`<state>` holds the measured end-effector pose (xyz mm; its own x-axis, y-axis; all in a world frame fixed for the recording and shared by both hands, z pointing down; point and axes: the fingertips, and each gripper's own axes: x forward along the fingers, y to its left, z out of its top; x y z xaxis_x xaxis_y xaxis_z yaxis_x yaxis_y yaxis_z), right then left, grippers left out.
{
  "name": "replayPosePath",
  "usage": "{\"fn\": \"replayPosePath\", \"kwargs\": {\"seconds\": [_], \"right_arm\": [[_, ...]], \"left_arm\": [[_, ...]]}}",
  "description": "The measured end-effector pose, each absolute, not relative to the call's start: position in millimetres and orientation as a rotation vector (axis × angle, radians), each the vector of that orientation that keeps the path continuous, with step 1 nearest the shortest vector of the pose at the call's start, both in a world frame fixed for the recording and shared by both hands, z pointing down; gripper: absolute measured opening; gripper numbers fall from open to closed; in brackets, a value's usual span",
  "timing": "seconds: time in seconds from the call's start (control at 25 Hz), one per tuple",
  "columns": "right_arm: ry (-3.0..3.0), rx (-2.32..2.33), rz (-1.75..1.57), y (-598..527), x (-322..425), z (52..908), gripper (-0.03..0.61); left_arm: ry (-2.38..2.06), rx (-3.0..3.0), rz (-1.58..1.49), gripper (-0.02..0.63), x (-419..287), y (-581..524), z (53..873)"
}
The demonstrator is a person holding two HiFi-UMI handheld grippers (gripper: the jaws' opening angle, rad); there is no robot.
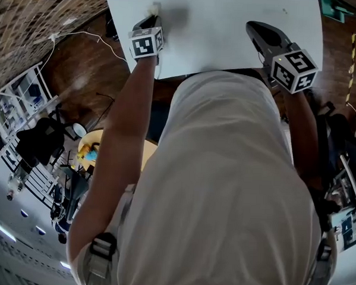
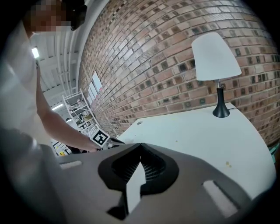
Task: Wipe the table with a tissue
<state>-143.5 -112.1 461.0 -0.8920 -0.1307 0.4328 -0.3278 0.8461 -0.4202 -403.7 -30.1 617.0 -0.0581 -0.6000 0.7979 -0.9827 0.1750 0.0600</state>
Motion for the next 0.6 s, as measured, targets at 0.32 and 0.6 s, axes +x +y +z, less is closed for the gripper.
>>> {"fn": "replayPosePath", "kwargs": {"seconds": [0.32, 0.6], "right_arm": [[-2.627, 0.308, 0.698, -104.0, -152.0, 465.1, 0.008], [-2.642, 0.299, 0.701, -106.7, -161.6, 462.3, 0.009]], "left_arm": [[-1.554, 1.659, 0.567, 0.041, -354.2, -28.8, 615.0], [-1.485, 1.638, 0.274, 0.041, -356.9, -24.8, 593.8]]}}
